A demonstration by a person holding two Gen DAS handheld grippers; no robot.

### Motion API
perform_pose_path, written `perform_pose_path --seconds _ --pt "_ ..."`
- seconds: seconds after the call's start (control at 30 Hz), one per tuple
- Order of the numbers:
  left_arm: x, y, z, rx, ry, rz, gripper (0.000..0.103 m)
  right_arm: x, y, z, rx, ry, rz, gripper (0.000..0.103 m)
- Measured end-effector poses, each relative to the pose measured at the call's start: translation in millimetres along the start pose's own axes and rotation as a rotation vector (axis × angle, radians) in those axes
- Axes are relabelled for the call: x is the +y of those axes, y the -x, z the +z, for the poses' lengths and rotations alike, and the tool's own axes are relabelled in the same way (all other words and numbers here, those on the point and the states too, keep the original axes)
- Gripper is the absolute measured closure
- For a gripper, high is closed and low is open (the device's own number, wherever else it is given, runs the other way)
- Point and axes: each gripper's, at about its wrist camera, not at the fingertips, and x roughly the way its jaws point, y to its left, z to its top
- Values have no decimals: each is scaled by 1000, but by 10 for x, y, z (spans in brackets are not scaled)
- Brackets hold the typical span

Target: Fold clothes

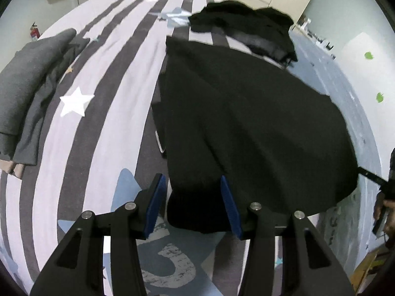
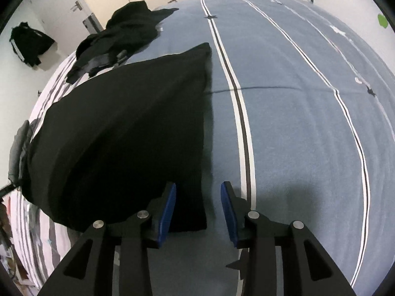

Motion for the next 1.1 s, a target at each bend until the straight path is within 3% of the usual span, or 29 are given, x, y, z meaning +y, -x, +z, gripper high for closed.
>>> perform_pose_path --seconds 0.13,0.23,0.3,0.33,0.37,0.43,0.47,0.6,0.7,0.8,0.83,0.9,0.97,1.03,1.1 --pt "-21 24 -91 10 -15 -2 59 73 6 -95 2 24 -8 69" --pt "-61 -169 -144 53 -55 40 60 81 -98 -179 22 26 -29 69" --pt "-62 -295 -185 83 -87 54 75 64 -177 -199 32 13 -32 69" --pt "-64 -352 -199 98 -101 65 91 40 -207 -193 36 7 -27 69" --pt "-60 -350 -196 95 -101 64 95 17 -239 -185 41 3 -29 69" --pt "-48 -291 -176 74 -88 50 96 -8 -244 -190 44 -1 -17 75" --pt "-36 -213 -157 56 -83 45 96 -8 -238 -186 47 4 -18 91" --pt "55 224 -77 -21 -61 10 97 -56 -171 -136 50 3 -18 94" --pt "212 228 -133 15 -32 -1 97 -125 -65 -108 36 -27 -4 94" --pt "305 -164 -294 154 -28 7 94 -138 -124 -171 70 -19 -19 95" --pt "282 -237 -311 176 -54 32 89 -146 -190 -195 93 -17 -25 95" --pt "277 -237 -287 172 -59 63 81 -132 -273 -222 115 -5 -42 95" --pt "320 -177 -247 153 -24 87 58 -117 -296 -204 118 22 -54 95" --pt "378 -100 -225 132 -1 111 47 -117 -295 -184 122 48 -58 94" --pt "421 -17 -211 111 1 128 45 -157 -270 -191 127 43 -49 93"
